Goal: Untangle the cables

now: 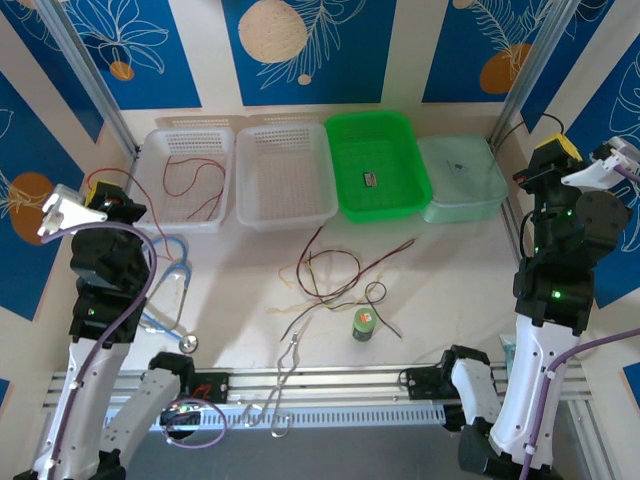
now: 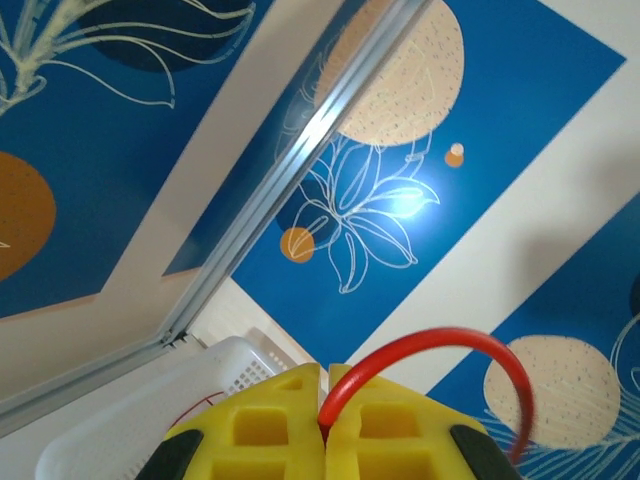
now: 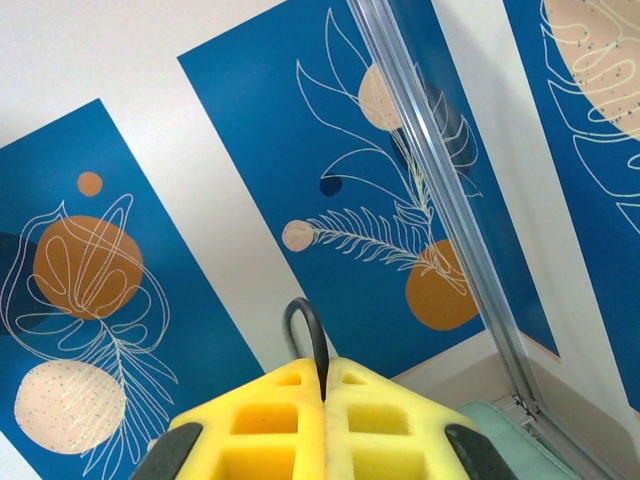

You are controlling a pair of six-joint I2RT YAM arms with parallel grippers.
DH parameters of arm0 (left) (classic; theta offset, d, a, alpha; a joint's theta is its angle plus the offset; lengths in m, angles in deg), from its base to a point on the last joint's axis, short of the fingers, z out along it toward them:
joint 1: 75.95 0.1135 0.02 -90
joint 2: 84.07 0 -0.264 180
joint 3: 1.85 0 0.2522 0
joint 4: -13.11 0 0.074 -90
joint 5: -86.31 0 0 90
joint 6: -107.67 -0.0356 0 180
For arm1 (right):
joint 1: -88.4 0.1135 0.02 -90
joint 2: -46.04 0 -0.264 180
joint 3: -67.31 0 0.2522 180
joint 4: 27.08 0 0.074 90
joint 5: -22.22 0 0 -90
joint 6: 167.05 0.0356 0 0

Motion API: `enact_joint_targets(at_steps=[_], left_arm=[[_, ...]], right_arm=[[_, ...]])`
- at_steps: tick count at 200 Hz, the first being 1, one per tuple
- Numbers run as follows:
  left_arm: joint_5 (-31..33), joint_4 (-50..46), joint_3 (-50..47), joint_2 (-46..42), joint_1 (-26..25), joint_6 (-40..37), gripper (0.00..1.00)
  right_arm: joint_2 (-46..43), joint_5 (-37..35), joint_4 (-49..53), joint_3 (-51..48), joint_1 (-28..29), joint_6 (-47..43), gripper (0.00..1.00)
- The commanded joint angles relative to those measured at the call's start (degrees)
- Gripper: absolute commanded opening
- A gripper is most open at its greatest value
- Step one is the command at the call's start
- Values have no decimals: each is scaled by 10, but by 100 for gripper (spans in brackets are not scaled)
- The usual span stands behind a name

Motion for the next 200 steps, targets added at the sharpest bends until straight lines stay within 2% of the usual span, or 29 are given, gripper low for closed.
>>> enact_joint_targets(at_steps=[1,24,46,85,127,158,182,200], left_arm=[[-72,13,39,26,6,-30,0],[-121,25,62,52,7,-39,0],[-135,33,91,78,7,-50,0],[-133,69,153,132,7,-99,0],[-131,114,221,202,9,-153,0],[-142,127,284,260,11,-173,0],[-140,130,336,306,13,-191,0],[-133,150,362,337,15,-231,0]], right_arm=[[-8,10,-6,-11,-2,11,0],[-9,14,-3,-6,-2,-1,0],[-9,16,-1,2,-2,-8,0],[-7,31,-1,18,2,-3,0],[27,93,-46,36,43,84,0],[54,95,-57,70,77,83,0],[63,97,-58,84,84,78,0],[64,102,-60,85,85,79,0]])
